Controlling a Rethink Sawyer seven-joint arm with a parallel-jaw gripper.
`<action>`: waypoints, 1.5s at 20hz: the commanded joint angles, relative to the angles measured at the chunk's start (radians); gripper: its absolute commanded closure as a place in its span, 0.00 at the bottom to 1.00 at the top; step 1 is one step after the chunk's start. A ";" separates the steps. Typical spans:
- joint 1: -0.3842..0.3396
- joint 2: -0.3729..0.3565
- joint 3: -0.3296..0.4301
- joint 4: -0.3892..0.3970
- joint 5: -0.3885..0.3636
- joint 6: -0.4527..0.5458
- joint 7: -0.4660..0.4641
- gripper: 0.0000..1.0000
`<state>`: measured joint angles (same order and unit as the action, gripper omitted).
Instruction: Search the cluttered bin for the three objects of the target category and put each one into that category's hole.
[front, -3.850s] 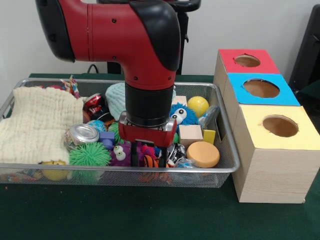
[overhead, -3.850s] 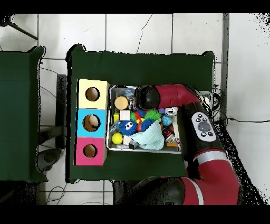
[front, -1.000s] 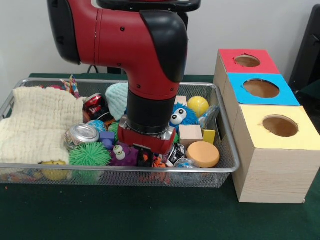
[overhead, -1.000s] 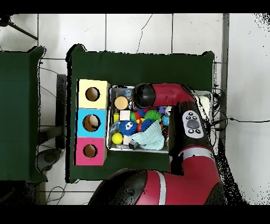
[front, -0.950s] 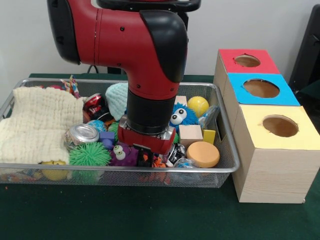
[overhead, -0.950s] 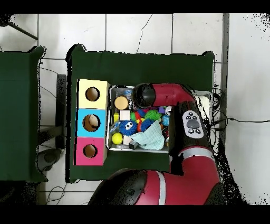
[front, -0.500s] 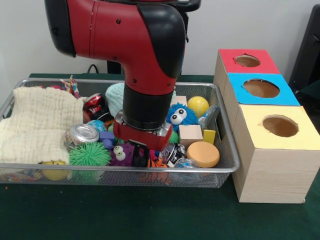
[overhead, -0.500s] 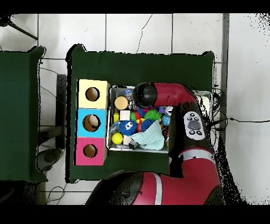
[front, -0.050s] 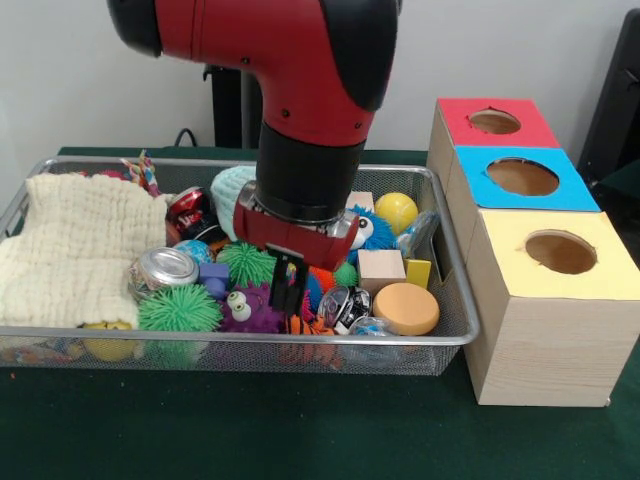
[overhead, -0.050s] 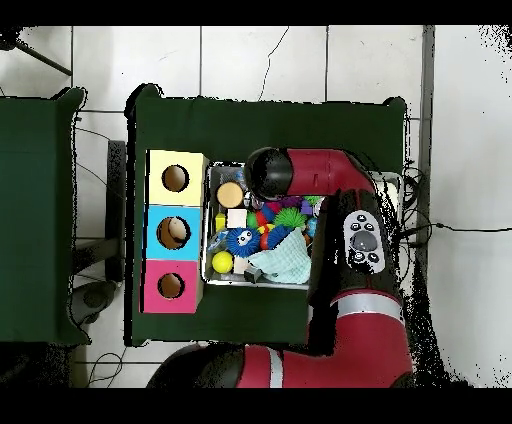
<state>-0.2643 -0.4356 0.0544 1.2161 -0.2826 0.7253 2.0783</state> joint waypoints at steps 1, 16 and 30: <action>-0.014 -0.041 0.032 -0.018 0.075 0.161 0.059 1.00; -0.030 0.082 -0.017 -0.064 0.057 -0.004 0.126 1.00; -0.107 0.172 0.051 -0.251 0.067 0.147 -0.051 1.00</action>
<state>-0.3408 -0.3030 0.0394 1.0126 -0.2334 0.7711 2.0783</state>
